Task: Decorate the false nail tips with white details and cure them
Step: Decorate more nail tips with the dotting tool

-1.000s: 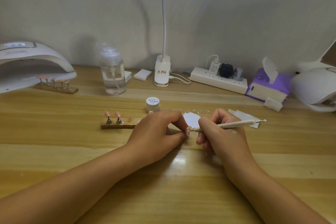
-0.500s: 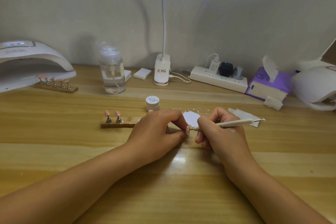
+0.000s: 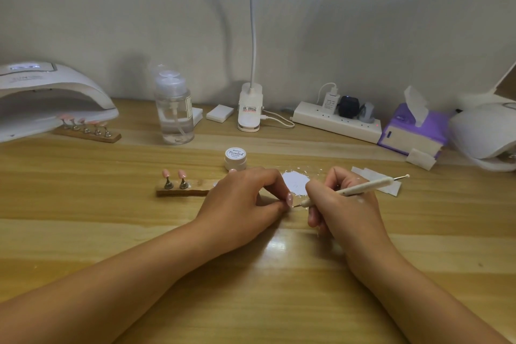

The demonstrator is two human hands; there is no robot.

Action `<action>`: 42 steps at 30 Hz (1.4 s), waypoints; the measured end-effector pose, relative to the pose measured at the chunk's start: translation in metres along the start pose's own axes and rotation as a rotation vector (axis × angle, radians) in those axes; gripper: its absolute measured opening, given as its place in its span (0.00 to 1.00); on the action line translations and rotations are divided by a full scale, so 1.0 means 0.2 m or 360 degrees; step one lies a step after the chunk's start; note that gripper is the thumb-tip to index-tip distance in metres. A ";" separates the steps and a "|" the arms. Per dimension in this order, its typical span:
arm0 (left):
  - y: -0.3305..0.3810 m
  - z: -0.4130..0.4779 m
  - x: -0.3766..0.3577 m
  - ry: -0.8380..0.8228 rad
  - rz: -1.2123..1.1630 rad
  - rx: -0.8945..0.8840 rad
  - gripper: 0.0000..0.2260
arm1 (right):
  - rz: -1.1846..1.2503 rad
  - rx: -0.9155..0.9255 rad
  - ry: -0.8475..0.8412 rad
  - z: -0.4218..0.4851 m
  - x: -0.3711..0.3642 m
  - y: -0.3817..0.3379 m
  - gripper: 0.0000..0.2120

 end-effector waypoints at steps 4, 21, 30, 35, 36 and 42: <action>0.00 0.00 0.00 -0.0005 -0.0009 0.0000 0.03 | -0.0019 0.0003 0.0002 0.00 0.00 0.00 0.13; -0.01 0.00 0.00 -0.0013 -0.0017 0.0022 0.05 | -0.0056 -0.0015 -0.0009 0.01 -0.01 0.02 0.08; -0.01 0.00 0.00 -0.0021 -0.0021 0.0037 0.06 | -0.0029 0.0007 -0.0001 0.01 0.00 0.04 0.12; 0.00 0.00 0.00 -0.0020 -0.0026 0.0033 0.05 | -0.0006 0.0011 -0.0010 0.01 0.00 0.04 0.11; 0.00 0.00 0.00 -0.0021 -0.0027 0.0033 0.05 | 0.0001 0.0011 -0.0003 0.01 0.00 0.04 0.13; 0.00 0.00 0.00 -0.0012 -0.0038 0.0027 0.07 | 0.0168 -0.0017 0.0049 0.01 0.00 0.02 0.16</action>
Point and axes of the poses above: each hand's wrist, its own z-axis towards the middle knuckle, its own x-axis out of the back of the hand, y = z × x, the point moved 1 cm from there along z, towards the middle knuckle, and after that the axes turned 4 degrees about y, right-handed, at the moved point
